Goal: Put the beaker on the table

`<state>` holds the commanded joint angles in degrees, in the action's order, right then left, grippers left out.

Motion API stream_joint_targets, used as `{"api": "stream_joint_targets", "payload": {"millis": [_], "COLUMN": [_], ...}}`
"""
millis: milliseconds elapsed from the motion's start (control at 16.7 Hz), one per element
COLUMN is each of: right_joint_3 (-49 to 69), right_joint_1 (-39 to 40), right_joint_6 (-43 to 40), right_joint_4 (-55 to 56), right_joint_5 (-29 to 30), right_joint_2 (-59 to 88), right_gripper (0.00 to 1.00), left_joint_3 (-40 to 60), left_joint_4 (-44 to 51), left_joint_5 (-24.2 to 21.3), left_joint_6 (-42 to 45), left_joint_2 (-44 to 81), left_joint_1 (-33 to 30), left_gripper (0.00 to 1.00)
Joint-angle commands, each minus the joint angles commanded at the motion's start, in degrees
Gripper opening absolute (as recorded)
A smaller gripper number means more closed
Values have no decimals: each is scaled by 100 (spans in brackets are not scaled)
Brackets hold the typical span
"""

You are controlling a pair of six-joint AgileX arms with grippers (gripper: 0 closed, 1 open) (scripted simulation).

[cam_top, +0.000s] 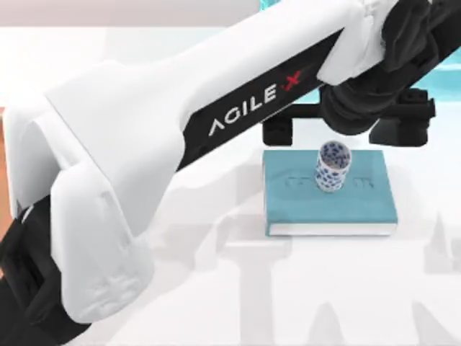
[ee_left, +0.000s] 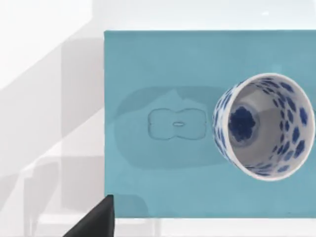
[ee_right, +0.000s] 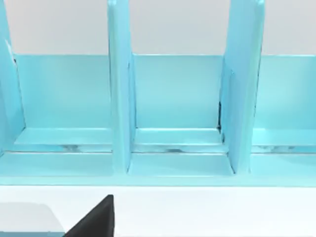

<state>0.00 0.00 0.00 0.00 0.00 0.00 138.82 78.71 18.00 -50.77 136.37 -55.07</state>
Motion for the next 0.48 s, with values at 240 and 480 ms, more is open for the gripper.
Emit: {"api": "stream_joint_targets", "payload": {"millis": [240, 480], "right_joint_3": [0, 0], "right_joint_1": [0, 0], "right_joint_6": [0, 0], "right_joint_4": [0, 0], "right_joint_5": [0, 0], "right_joint_2": [0, 0], "right_gripper": [100, 100], "left_joint_3": [-522, -1174], "left_joint_4": [-690, -1578], "left_joint_5": [-33, -74], "left_joint_6": [132, 294], "left_joint_2": [117, 293], "left_joint_1": [128, 285], "left_gripper": [100, 100]}}
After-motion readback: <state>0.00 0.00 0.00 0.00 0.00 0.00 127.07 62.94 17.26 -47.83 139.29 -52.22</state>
